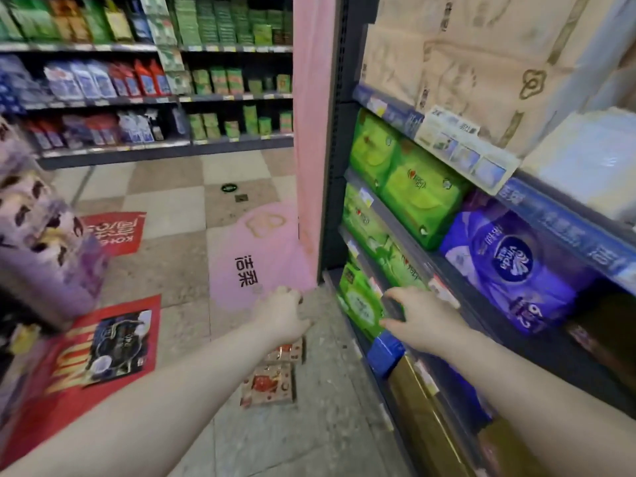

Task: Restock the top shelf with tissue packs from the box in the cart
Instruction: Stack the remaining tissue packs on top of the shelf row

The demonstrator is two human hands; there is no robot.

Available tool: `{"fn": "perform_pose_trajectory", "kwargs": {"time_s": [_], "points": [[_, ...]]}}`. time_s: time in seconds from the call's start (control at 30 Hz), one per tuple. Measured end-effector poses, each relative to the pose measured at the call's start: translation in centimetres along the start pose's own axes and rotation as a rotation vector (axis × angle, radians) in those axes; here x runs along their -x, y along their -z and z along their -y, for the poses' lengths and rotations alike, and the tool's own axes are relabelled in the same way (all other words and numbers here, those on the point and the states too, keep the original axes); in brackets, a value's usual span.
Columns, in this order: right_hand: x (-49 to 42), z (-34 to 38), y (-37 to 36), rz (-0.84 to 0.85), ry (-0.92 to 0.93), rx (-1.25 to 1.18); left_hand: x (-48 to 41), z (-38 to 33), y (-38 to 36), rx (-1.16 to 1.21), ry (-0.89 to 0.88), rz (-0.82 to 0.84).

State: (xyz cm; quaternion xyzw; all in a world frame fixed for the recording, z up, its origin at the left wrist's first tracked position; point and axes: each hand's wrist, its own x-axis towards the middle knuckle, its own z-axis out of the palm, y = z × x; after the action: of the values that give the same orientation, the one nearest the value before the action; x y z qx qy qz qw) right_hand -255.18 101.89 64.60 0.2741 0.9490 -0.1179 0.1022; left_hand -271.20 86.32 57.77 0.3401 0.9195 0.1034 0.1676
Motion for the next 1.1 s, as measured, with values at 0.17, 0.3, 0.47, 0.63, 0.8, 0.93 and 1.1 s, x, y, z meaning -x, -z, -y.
{"fn": "perform_pose_trajectory", "kwargs": {"time_s": [0.17, 0.3, 0.47, 0.63, 0.8, 0.93, 1.1], "points": [[-5.8, 6.1, -4.4, 0.106, -0.009, -0.035, -2.6, 8.6, -1.4, 0.014, 0.074, 0.092], [-9.9, 9.4, -8.4, 0.169, -0.014, -0.066, -4.4, 14.3, -3.0, 0.005, 0.120, 0.146], [-13.5, 10.5, -13.0, 0.307, -0.073, -0.075, -5.0, 18.8, -7.1, 0.136, 0.238, 0.222], [-18.1, 9.4, -16.3, 0.408, -0.129, -0.111, -7.8, 20.9, -9.7, 0.116, 0.300, 0.320], [-24.8, 8.9, -19.3, 0.490, -0.111, -0.149, -12.6, 22.2, -10.6, 0.047, 0.359, 0.351], [-29.7, 8.0, -22.0, 0.578, -0.101, -0.178, -17.5, 23.1, -12.3, 0.028, 0.412, 0.383], [-35.4, 7.1, -26.8, 0.639, -0.155, -0.206, -21.9, 24.6, -16.5, 0.096, 0.482, 0.449]]}}
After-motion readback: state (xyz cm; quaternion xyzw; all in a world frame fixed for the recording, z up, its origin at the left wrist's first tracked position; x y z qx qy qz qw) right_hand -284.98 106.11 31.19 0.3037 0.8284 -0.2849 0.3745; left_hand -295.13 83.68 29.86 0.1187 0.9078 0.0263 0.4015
